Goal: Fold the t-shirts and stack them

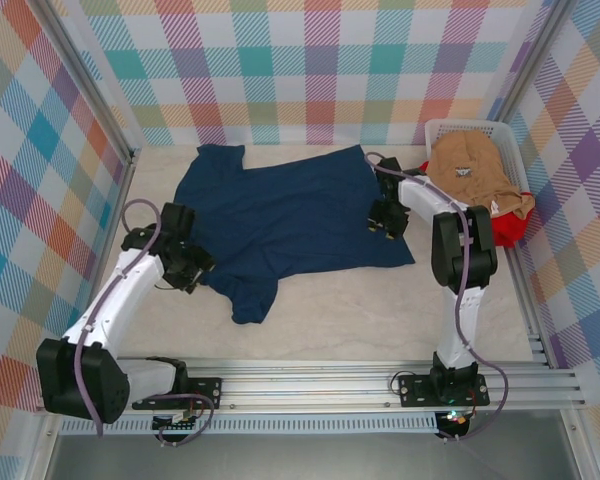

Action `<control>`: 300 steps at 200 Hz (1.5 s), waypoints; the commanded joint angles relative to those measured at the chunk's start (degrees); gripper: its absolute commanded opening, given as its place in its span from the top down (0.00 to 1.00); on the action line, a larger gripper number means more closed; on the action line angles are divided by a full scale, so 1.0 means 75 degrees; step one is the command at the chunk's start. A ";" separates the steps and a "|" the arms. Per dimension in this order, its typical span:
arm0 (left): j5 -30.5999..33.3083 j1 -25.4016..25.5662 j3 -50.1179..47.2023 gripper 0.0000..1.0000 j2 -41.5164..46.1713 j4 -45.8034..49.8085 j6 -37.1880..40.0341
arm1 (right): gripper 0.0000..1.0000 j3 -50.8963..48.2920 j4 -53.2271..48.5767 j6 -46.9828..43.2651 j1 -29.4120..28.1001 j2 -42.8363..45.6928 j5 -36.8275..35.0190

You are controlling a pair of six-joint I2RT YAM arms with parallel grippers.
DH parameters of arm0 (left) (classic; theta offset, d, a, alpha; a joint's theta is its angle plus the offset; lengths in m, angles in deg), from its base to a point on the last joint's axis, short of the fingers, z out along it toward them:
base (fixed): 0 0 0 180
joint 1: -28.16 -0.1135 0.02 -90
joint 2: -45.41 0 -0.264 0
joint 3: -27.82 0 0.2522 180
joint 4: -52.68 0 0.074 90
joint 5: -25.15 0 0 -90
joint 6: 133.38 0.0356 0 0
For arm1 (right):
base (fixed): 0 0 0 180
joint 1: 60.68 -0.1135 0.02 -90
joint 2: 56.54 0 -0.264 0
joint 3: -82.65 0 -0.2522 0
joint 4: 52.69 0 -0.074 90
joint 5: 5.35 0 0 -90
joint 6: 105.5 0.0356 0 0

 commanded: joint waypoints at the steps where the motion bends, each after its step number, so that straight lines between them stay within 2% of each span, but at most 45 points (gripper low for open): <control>1: 0.0179 -0.0765 0.0162 0.56 -0.0411 -0.0367 0.0383 | 0.56 -0.0212 -0.0062 -0.0281 -0.0140 0.0550 -0.0181; 33: 0.0132 -0.1783 -0.0259 0.58 -0.1506 -0.1329 0.0835 | 0.56 -0.0430 0.0156 -0.0491 -0.0263 0.0723 -0.0031; 62: 0.0104 -0.1927 -0.0076 0.59 -0.2773 -0.1877 0.1197 | 0.56 -0.0584 0.0275 -0.0671 -0.0225 0.0594 0.0265; 86: 0.0638 -0.1981 0.0145 0.63 -0.3370 -0.2076 0.1316 | 0.56 -0.0419 0.0193 -0.0769 -0.0210 0.0232 0.0433; 103: 0.0649 -0.2110 0.0300 0.74 -0.3831 -0.2422 0.1381 | 0.56 -0.0304 0.0158 -0.0805 -0.0197 -0.0044 0.0409; 129: 0.0623 -0.2255 0.1022 1.00 -0.4676 -0.2625 0.1574 | 0.56 0.0011 -0.0011 -0.0758 -0.0103 -0.0500 0.0552; 156: 0.0635 -0.2548 0.2209 1.00 -0.5364 -0.2633 0.1652 | 0.56 0.0600 -0.0247 -0.0747 -0.0084 -0.0938 0.0745; 185: 0.0726 -0.2905 0.3645 1.00 -0.5937 -0.2549 0.1717 | 0.56 0.1240 -0.0461 -0.0619 -0.0141 -0.1296 0.1481; 207: 0.0121 -0.2974 0.4609 1.00 -0.6436 -0.2636 0.2302 | 0.54 0.1346 -0.0472 -0.0609 -0.0243 -0.1295 0.1819; 218: 0.0103 -0.2955 0.4864 1.00 -0.6460 -0.2469 0.2483 | 0.54 0.1352 -0.0509 -0.0579 -0.0240 -0.1271 0.1914; 227: 0.0249 -0.2931 0.4746 0.97 -0.6228 -0.2432 0.2519 | 0.54 0.1327 -0.0525 -0.0598 -0.0243 -0.1195 0.1885; 242: 0.0613 -0.2859 0.4210 0.70 -0.5508 -0.2231 0.2377 | 0.54 0.1237 -0.0503 -0.0668 -0.0243 -0.0971 0.1758; 255: 0.1065 -0.2696 0.3581 0.58 -0.4689 -0.1781 0.2119 | 0.53 0.1092 -0.0446 -0.0728 -0.0244 -0.0648 0.1567; 276: 0.1517 -0.2086 0.2387 0.53 -0.3405 -0.0967 0.1621 | 0.53 0.0686 -0.0393 -0.0705 -0.0243 -0.0046 0.1249; 287: 0.1121 -0.1548 0.1637 0.55 -0.2816 -0.1136 0.1425 | 0.53 0.0301 -0.0261 -0.0614 -0.0243 0.0287 0.1245; 300: 0.0544 -0.0610 0.0911 0.58 -0.2369 -0.1509 0.1362 | 0.53 -0.0301 0.0007 -0.0486 -0.0243 0.0709 0.1325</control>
